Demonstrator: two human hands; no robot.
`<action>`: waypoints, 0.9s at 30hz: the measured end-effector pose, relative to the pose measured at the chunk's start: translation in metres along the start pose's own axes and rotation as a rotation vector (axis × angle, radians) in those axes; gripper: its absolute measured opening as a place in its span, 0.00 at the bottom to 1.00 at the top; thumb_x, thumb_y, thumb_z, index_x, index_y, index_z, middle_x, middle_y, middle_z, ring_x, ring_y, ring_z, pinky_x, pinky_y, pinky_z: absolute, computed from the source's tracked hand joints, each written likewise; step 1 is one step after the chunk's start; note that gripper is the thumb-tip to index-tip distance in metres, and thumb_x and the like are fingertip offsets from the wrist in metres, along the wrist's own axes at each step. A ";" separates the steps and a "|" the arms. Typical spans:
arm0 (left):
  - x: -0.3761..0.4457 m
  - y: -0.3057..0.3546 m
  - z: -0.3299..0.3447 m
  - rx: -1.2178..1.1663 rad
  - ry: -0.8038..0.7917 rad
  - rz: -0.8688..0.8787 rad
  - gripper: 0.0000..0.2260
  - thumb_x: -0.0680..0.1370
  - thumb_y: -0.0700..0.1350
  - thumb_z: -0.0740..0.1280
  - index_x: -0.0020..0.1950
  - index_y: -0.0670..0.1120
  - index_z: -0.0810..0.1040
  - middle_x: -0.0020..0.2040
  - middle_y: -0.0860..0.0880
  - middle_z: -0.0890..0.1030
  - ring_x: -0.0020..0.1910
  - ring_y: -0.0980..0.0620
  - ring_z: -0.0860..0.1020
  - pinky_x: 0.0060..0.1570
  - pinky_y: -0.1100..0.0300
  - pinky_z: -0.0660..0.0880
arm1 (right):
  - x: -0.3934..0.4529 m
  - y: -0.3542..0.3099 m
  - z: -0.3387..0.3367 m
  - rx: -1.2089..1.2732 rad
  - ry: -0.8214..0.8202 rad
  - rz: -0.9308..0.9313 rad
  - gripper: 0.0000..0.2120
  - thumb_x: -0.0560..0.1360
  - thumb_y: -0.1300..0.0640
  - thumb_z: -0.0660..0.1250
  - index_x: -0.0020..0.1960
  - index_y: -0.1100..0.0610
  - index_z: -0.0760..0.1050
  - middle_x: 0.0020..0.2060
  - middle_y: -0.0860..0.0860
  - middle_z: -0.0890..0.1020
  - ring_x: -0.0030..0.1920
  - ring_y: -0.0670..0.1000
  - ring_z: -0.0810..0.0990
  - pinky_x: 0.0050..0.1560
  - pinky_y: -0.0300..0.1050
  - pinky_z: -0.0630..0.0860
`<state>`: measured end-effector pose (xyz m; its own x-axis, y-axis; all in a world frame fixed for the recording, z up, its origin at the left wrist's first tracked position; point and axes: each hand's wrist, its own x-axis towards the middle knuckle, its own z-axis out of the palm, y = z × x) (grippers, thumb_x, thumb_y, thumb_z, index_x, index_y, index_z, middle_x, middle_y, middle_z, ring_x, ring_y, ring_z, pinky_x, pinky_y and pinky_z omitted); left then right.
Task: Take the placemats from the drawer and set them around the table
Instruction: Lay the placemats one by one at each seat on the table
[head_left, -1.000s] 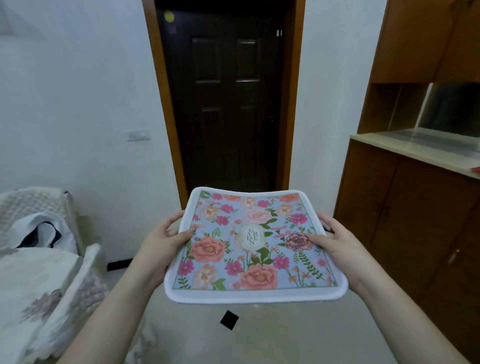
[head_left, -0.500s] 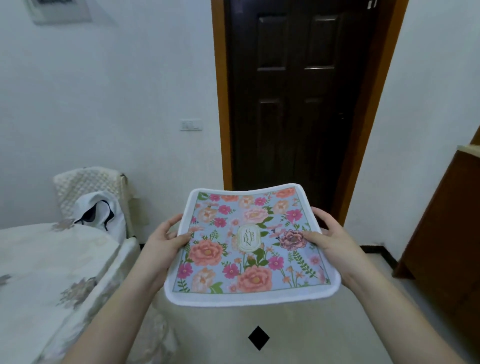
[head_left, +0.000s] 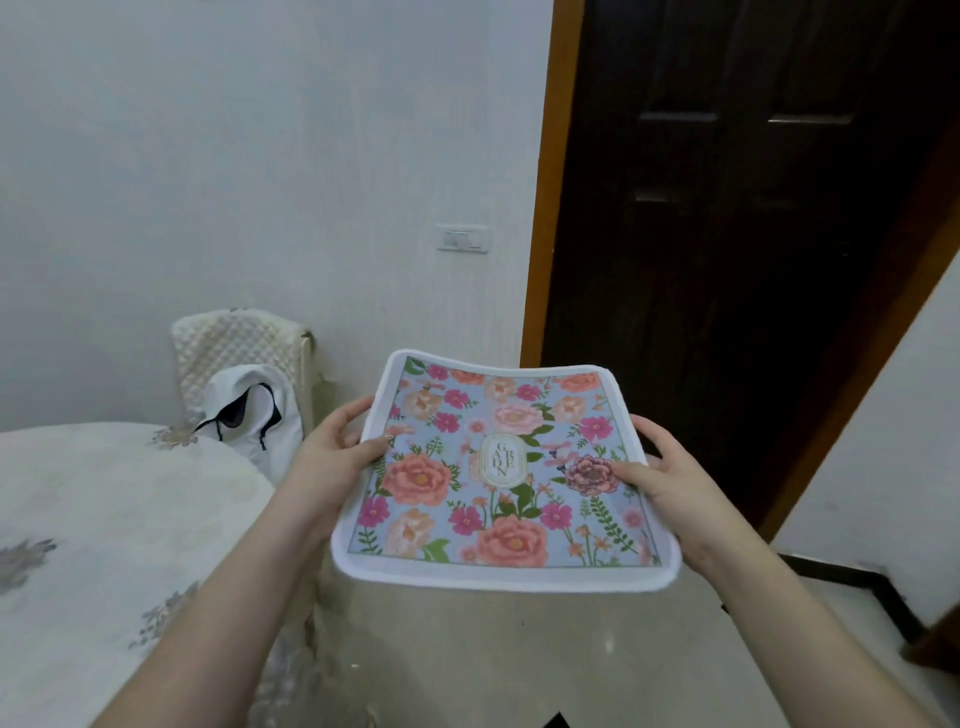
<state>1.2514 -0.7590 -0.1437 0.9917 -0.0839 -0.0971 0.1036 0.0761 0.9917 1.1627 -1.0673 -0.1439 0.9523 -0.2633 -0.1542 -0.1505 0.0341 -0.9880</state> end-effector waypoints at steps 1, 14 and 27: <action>0.011 0.000 -0.001 0.003 0.021 -0.001 0.21 0.78 0.35 0.68 0.68 0.51 0.73 0.46 0.43 0.86 0.36 0.43 0.85 0.29 0.52 0.81 | 0.014 0.000 0.004 -0.003 -0.009 0.000 0.29 0.77 0.63 0.68 0.72 0.45 0.64 0.51 0.56 0.85 0.45 0.59 0.86 0.41 0.59 0.83; 0.167 -0.008 0.022 0.065 0.195 -0.056 0.21 0.79 0.37 0.68 0.69 0.51 0.72 0.51 0.43 0.86 0.43 0.40 0.86 0.34 0.49 0.82 | 0.224 -0.003 0.013 0.036 -0.195 0.032 0.28 0.76 0.62 0.69 0.71 0.46 0.64 0.50 0.57 0.85 0.46 0.59 0.86 0.41 0.57 0.83; 0.242 -0.011 -0.022 0.083 0.498 -0.084 0.21 0.78 0.38 0.69 0.68 0.54 0.73 0.48 0.44 0.86 0.43 0.41 0.86 0.41 0.44 0.82 | 0.385 -0.002 0.096 0.037 -0.456 0.092 0.27 0.76 0.65 0.69 0.70 0.48 0.65 0.52 0.60 0.84 0.45 0.62 0.85 0.43 0.62 0.82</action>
<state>1.4923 -0.7588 -0.1803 0.8983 0.3984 -0.1850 0.1982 0.0083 0.9801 1.5547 -1.0765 -0.2015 0.9560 0.1934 -0.2207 -0.2385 0.0736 -0.9684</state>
